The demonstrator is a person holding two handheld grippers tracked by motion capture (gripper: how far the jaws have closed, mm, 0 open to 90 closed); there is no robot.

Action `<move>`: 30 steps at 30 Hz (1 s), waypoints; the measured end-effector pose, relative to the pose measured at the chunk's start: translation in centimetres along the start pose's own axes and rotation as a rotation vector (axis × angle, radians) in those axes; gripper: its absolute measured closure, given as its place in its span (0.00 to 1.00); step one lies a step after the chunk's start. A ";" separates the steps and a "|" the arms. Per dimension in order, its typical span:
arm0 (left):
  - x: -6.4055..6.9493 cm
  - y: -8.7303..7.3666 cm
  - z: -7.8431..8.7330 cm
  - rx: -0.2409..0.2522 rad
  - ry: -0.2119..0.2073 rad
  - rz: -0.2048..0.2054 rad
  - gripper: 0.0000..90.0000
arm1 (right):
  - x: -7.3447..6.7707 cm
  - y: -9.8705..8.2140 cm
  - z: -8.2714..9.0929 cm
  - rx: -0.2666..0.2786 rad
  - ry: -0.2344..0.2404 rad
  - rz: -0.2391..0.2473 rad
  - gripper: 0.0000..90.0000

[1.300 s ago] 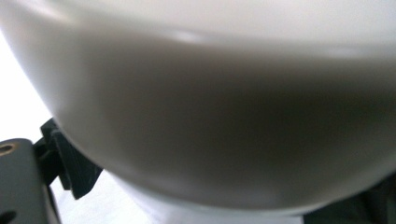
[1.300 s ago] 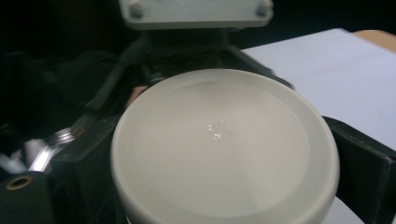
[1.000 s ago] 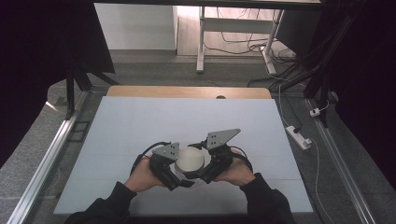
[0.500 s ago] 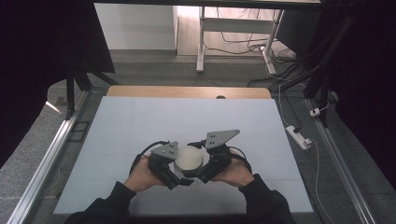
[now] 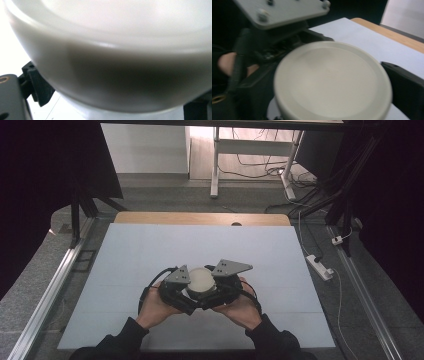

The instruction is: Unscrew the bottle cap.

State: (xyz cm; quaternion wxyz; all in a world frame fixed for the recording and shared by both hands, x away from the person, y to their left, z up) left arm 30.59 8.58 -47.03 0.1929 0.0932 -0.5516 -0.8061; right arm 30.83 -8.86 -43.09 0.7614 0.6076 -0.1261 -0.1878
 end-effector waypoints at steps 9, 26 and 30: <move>-0.3 -0.2 0.2 0.004 -0.099 -0.021 0.08 | 0.5 0.0 0.4 0.015 0.101 -0.009 0.08; -0.8 -0.7 0.2 -0.010 -0.142 -0.038 0.08 | 1.3 0.6 1.6 0.037 0.192 0.017 0.08; -1.2 -0.9 0.3 -0.007 -0.118 -0.027 0.08 | 1.3 0.8 1.8 0.045 0.188 0.020 0.08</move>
Point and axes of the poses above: each handheld gripper's, and its own axes: z roughly backward along the jaws, y roughly out of its top, x roughly to its right, the point moved 1 cm from there along -z, roughly forward along the jaws, and after that the axes turned 12 degrees about x, right-handed, at the moved point
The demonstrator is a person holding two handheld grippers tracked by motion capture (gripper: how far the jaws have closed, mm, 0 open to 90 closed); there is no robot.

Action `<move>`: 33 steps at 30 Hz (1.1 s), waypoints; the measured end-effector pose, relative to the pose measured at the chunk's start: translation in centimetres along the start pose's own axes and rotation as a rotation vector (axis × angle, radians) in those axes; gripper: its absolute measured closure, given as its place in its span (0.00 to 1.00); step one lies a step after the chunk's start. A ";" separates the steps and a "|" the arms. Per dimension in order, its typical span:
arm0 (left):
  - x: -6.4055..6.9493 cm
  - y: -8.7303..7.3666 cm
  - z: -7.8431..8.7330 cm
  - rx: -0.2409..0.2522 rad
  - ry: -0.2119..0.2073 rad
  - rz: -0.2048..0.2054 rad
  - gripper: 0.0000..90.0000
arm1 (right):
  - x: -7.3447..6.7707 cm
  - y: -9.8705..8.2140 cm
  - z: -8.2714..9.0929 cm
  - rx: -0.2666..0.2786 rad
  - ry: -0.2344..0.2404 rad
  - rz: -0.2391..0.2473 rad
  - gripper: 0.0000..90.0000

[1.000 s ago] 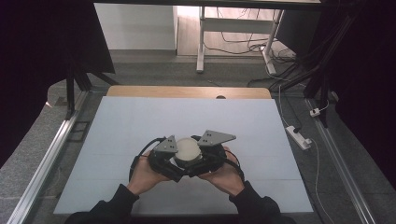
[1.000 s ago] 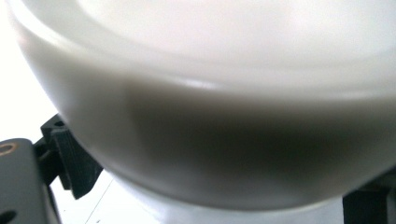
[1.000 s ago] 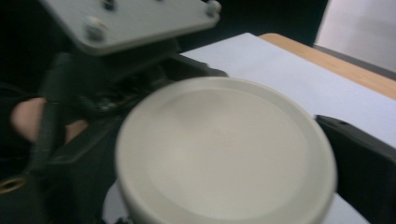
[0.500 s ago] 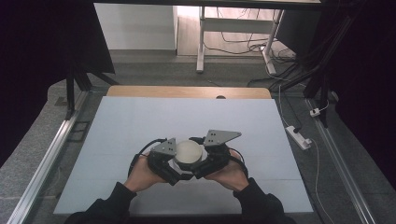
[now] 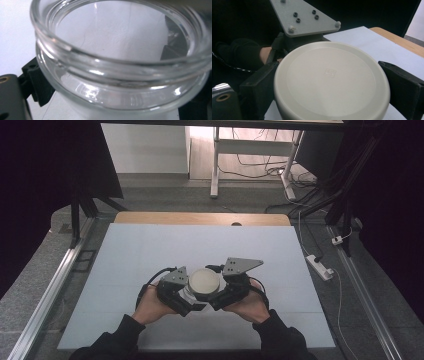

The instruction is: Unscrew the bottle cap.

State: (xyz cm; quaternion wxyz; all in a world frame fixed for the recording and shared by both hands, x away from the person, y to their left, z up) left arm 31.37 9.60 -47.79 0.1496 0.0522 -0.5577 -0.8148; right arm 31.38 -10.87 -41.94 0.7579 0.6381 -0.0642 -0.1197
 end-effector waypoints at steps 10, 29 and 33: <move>-0.9 -0.5 0.0 -0.005 0.058 0.034 0.08 | -0.3 0.3 0.6 0.004 -0.006 0.016 0.08; -3.7 0.2 0.6 0.019 0.151 0.053 0.08 | -1.6 0.1 1.4 -0.004 -0.014 0.033 0.08; -4.3 0.5 0.5 0.026 0.161 0.052 0.08 | -1.8 -0.2 1.6 -0.004 -0.019 0.031 0.08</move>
Point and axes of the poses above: each handheld gripper's, and its own axes: z roughly backward along the jaws, y roughly out of its top, x roughly to its right, the point moved 1 cm from there along -z, roughly forward along the jaws, and after that the axes turned 12 degrees about x, right-handed, at the moved point
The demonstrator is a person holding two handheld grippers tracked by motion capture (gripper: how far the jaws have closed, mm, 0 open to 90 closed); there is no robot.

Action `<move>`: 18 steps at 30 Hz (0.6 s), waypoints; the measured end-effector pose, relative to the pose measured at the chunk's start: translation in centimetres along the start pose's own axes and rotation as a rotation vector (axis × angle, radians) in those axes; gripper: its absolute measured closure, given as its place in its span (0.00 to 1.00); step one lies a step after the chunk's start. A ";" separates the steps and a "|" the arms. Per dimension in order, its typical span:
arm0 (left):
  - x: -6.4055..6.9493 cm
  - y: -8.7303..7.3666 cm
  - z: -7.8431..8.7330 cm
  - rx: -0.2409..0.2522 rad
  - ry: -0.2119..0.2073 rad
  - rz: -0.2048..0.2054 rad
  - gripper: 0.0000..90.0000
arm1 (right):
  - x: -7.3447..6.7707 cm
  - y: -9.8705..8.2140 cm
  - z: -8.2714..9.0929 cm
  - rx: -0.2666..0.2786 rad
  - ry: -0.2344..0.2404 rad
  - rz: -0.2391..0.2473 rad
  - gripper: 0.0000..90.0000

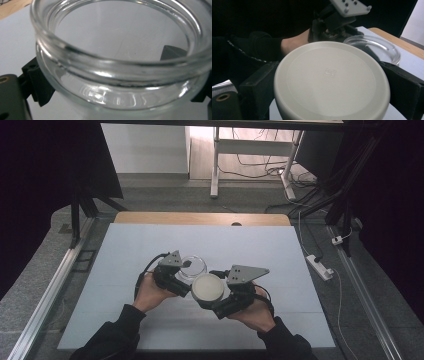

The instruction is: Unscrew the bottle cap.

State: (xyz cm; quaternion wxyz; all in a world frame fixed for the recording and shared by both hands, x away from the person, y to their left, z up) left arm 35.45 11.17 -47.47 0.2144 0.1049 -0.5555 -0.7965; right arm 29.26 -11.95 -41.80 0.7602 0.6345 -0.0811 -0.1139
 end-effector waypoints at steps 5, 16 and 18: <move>-0.7 0.4 -0.4 0.010 0.011 0.000 0.08 | -0.2 -0.5 0.1 0.000 -0.004 0.006 0.08; -1.6 1.0 -1.4 0.027 0.022 0.003 0.08 | -0.3 -2.1 0.3 -0.013 -0.016 -0.007 0.08; -1.8 1.0 -1.6 0.030 0.026 0.002 0.08 | -0.4 -2.4 0.3 -0.016 -0.019 -0.012 0.08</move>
Point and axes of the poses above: each handheld gripper's, and its own axes: z roughly backward along the jaws, y roughly out of its top, x roughly to its right, the point moved 1 cm from there along -z, roughly forward along the jaws, and after that the axes turned 12 degrees about x, right-handed, at the moved point
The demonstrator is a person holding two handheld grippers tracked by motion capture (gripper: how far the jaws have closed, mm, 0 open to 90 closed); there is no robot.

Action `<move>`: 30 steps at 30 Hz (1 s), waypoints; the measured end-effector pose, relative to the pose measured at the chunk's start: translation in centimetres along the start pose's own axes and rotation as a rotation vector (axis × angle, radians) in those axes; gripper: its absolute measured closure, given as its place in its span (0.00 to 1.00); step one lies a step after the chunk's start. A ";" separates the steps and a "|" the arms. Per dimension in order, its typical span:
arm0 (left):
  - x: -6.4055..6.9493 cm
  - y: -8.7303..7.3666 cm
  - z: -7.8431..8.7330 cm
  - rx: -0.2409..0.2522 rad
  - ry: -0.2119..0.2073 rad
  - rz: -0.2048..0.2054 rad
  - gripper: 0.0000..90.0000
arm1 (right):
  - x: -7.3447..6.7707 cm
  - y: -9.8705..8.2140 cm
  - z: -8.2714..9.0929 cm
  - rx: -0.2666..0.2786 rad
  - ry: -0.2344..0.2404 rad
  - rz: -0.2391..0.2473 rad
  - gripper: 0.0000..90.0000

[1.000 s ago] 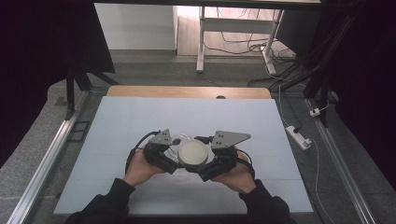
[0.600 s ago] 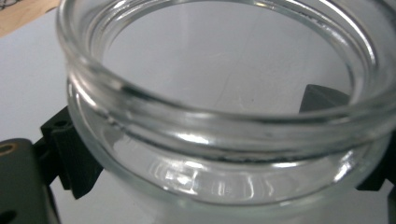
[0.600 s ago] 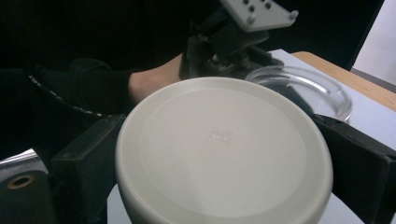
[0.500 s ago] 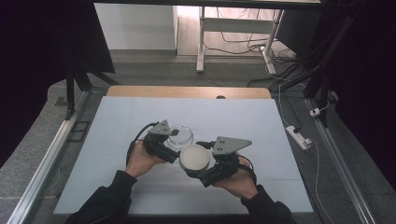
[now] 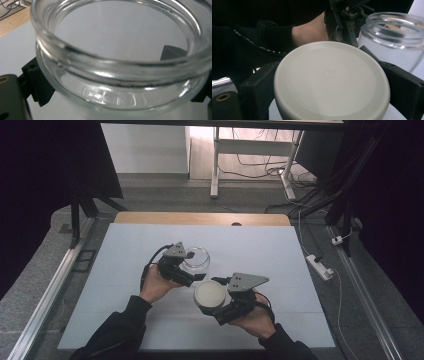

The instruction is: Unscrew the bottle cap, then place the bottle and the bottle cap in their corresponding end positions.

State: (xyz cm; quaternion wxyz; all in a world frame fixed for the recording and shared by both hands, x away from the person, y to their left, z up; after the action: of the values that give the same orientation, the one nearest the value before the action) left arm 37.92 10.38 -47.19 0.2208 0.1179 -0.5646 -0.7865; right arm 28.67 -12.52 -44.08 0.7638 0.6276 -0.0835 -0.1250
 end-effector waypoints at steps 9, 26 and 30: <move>-0.7 0.2 -0.7 0.009 0.009 -0.004 0.08 | -0.2 -1.4 -0.7 -0.019 0.006 -0.008 0.08; -2.1 -0.1 -2.1 0.014 0.042 0.004 0.08 | 0.2 -3.4 -2.1 -0.029 -0.012 0.000 0.08; -2.4 -0.3 -2.5 0.014 0.049 0.009 0.08 | 0.4 -3.8 -2.4 -0.036 -0.016 -0.002 0.08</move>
State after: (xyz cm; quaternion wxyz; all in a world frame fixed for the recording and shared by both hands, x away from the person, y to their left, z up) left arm 41.00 9.52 -48.49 0.2372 0.1363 -0.5652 -0.7783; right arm 29.41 -11.08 -48.33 0.7741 0.6130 -0.0865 -0.1324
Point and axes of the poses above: each handheld gripper's, and its own axes: z roughly backward along the jaws, y roughly out of its top, x roughly to its right, the point moved 1 cm from there along -z, roughly forward along the jaws, and after that the axes turned 12 degrees about x, right-handed, at the moved point
